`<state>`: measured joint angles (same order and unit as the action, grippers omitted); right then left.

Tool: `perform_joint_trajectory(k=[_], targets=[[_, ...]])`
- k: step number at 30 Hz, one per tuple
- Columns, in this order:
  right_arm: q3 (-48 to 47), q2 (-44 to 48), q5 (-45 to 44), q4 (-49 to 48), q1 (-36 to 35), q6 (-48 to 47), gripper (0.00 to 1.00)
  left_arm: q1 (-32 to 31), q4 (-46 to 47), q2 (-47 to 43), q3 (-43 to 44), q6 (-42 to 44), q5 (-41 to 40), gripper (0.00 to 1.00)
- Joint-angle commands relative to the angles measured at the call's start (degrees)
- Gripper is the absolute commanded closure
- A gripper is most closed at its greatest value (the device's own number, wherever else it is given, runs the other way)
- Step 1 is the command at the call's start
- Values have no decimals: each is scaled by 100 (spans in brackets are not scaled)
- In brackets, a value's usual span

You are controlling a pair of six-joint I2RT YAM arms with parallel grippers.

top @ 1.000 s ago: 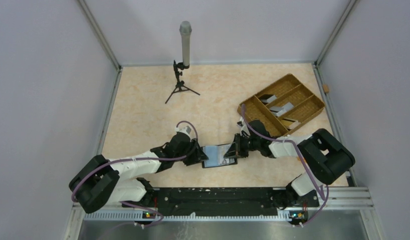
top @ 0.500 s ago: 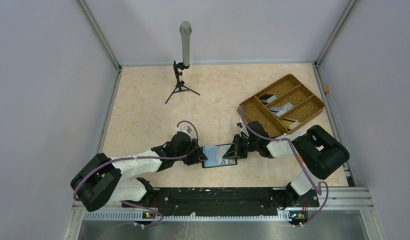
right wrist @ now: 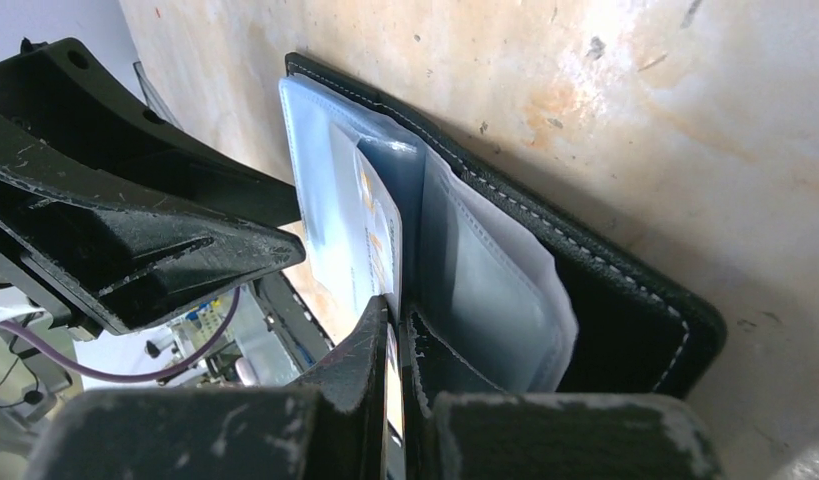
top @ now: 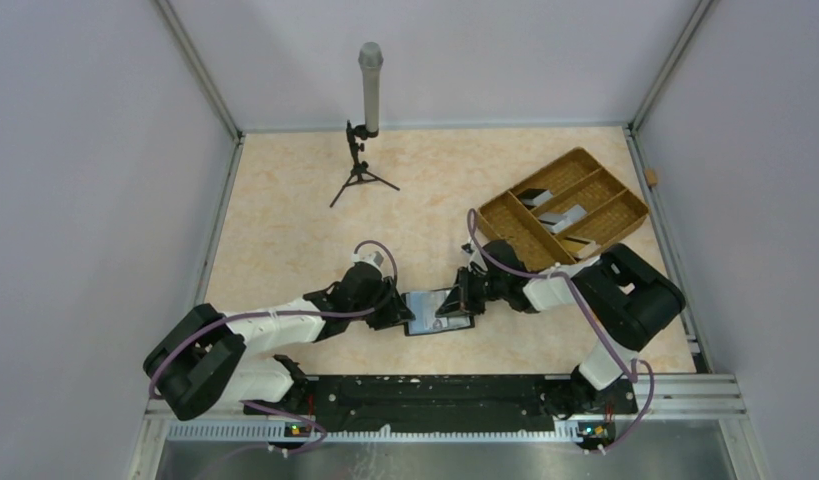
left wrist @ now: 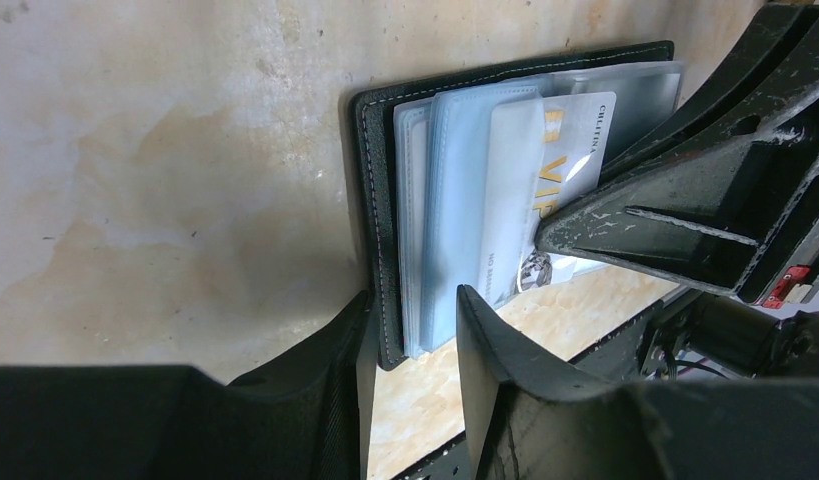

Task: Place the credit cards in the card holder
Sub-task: Insert the credit card into the card holder.

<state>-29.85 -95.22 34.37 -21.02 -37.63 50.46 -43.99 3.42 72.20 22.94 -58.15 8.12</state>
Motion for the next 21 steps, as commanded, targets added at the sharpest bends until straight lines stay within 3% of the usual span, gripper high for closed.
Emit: perform_joint_trajectory(k=[1, 21], targets=[[-229, -184, -535, 516, -233, -232, 100, -49, 71, 203, 47, 129, 59, 62], [-1642, 835, -2239, 3576, -542, -1583, 65, -42, -137, -76, 76, 225, -287, 61]])
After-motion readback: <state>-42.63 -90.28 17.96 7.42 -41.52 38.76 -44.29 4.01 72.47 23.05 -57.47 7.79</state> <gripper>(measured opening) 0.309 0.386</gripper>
